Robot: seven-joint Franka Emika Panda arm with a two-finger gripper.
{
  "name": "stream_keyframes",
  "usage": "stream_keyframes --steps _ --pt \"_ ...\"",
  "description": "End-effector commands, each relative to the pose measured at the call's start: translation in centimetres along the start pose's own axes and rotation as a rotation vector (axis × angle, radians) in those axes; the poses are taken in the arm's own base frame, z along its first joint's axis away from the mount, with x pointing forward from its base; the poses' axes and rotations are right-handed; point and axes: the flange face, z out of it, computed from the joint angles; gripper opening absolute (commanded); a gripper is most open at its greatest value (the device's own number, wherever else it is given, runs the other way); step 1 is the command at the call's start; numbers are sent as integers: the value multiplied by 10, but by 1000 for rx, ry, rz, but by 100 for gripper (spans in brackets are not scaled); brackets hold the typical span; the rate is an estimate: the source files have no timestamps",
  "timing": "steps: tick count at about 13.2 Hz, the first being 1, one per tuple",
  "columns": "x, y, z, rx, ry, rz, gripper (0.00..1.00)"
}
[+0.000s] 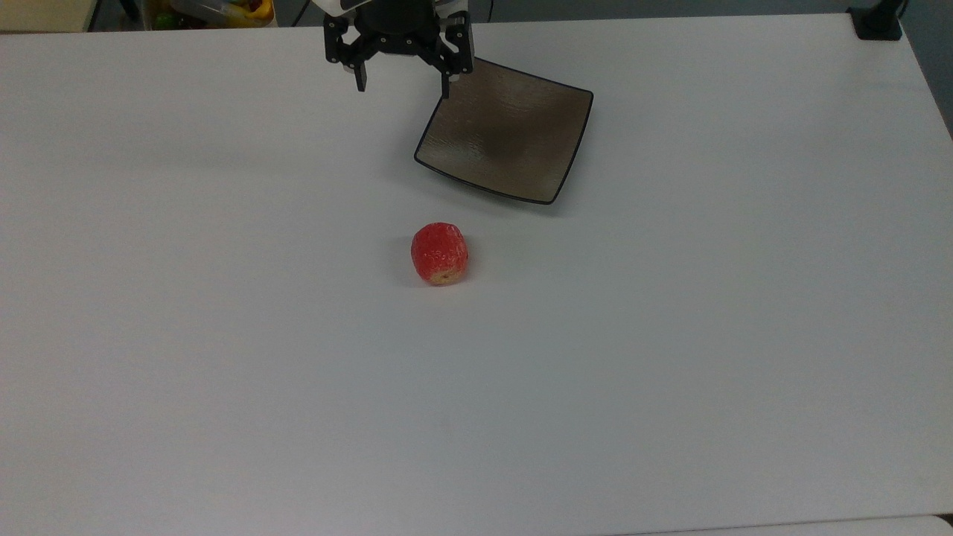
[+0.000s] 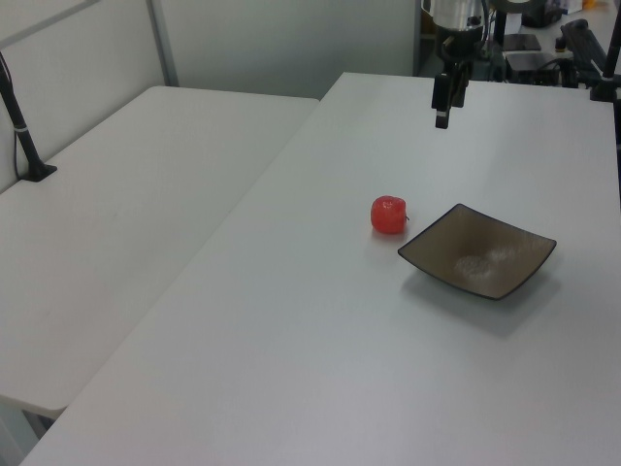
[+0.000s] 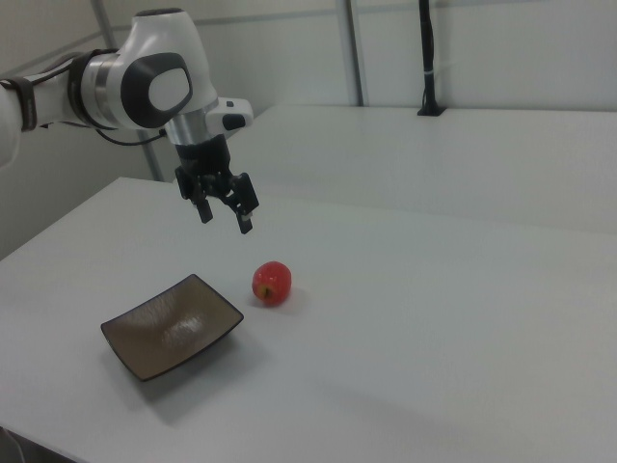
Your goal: Apples placed on a ceramic plate
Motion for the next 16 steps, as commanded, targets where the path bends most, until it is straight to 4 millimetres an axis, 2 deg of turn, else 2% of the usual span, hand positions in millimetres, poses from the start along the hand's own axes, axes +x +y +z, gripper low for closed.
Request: stream_keyframes --steps 1,7,9,14,16 --pt "-16 5 -10 -18 -19 -18 100" --pt "-14 3 -9 -17 -11 -27 100" --pt "-6 5 -6 -12 24 -27 100" --pt "24 -2 35 -9 36 -156 100" --pt "28 -6 46 -24 23 -224 100"
